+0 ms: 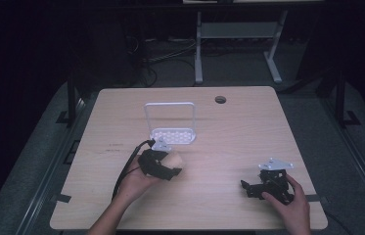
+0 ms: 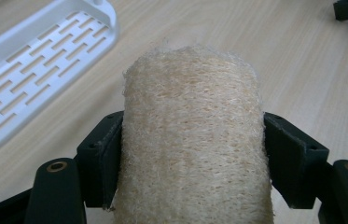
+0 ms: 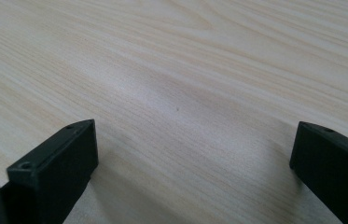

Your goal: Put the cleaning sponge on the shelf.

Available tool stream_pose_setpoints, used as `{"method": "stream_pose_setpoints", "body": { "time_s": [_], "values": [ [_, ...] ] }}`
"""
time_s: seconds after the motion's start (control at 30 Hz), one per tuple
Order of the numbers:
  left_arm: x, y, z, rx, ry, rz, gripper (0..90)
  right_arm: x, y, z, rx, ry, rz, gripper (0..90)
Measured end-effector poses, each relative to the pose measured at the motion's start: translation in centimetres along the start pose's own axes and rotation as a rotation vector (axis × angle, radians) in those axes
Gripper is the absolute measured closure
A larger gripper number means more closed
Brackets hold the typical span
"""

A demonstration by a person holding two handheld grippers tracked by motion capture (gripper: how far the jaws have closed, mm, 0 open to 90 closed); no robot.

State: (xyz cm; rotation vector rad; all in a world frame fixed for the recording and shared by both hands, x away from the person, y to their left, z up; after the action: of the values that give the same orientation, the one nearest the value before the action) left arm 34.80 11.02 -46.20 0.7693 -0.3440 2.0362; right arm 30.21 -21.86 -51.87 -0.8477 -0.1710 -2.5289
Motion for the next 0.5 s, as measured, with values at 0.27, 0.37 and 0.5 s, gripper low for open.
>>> {"method": "stream_pose_setpoints", "body": {
  "time_s": [0.27,0.37,0.5],
  "values": [
    [-0.5,-1.0,0.7,-0.001,0.004,0.015,28.2,0.0,0.0,0.0,0.000,0.000,0.000,0.7],
    [-0.7,-1.2,0.8,0.000,0.005,0.024,28.2,0.0,0.0,0.0,0.000,0.000,0.001,0.7],
    [-1.0,-1.7,1.0,0.005,0.005,0.032,28.2,0.0,0.0,0.0,0.000,0.000,0.001,0.7]
  ]
}}
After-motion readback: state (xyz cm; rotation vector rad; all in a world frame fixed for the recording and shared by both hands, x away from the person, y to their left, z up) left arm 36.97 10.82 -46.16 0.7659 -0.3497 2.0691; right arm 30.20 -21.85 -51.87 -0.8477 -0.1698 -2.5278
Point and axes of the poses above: each handheld gripper's, and its own axes: x roughly backward along the jaws, z roughly out of its top, y roughly to its right, the point moved 5 cm from there along -x, roughly forward along the jaws, and after that the axes turned 9 degrees about y, right-handed, at the moved point
